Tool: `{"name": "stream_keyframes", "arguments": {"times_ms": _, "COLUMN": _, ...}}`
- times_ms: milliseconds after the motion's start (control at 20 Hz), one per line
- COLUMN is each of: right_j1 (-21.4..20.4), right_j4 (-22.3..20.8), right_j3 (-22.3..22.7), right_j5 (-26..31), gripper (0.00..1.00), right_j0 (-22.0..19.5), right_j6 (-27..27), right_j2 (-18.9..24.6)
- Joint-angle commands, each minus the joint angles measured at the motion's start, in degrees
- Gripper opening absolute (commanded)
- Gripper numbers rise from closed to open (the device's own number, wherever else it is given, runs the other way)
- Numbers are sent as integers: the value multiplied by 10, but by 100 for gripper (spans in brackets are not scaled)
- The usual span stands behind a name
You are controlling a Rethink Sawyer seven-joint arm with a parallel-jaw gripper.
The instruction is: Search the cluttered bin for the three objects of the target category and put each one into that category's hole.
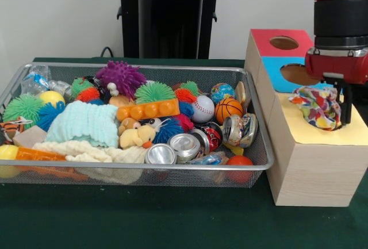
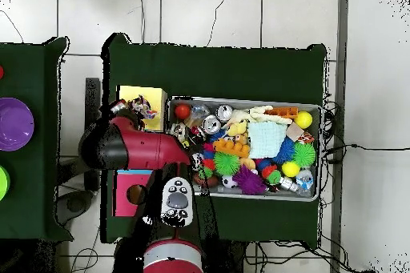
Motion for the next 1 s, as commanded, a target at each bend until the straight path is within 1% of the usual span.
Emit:
{"name": "stream_keyframes", "arguments": {"times_ms": 50, "right_j1": 82, "right_j4": 24, "right_j3": -73, "right_j5": -36, "gripper": 0, "right_j0": -4, "right_j6": 56, "right_j2": 46}}
{"name": "stream_keyframes", "arguments": {"times_ms": 250, "right_j1": 102, "right_j4": 23, "right_j3": -92, "right_j5": -46, "gripper": 0, "right_j0": 9, "right_j6": 55, "right_j2": 21}}
{"name": "stream_keyframes", "arguments": {"times_ms": 350, "right_j1": 107, "right_j4": 16, "right_j3": -93, "right_j5": -54, "gripper": 0, "right_j0": 4, "right_j6": 52, "right_j2": 23}}
{"name": "stream_keyframes", "arguments": {"times_ms": 550, "right_j1": 109, "right_j4": 9, "right_j3": -96, "right_j5": -46, "gripper": 0, "right_j0": 3, "right_j6": 45, "right_j2": 15}}
{"name": "stream_keyframes", "arguments": {"times_ms": 700, "right_j1": 112, "right_j4": 14, "right_j3": -102, "right_j5": -30, "gripper": 0, "right_j0": 18, "right_j6": 46, "right_j2": -9}}
{"name": "stream_keyframes", "arguments": {"times_ms": 750, "right_j1": 112, "right_j4": 18, "right_j3": -105, "right_j5": -18, "gripper": 0, "right_j0": 26, "right_j6": 47, "right_j2": -25}}
{"name": "stream_keyframes", "arguments": {"times_ms": 1000, "right_j1": 117, "right_j4": 19, "right_j3": -119, "right_j5": 37, "gripper": 0, "right_j0": 46, "right_j6": 43, "right_j2": -69}}
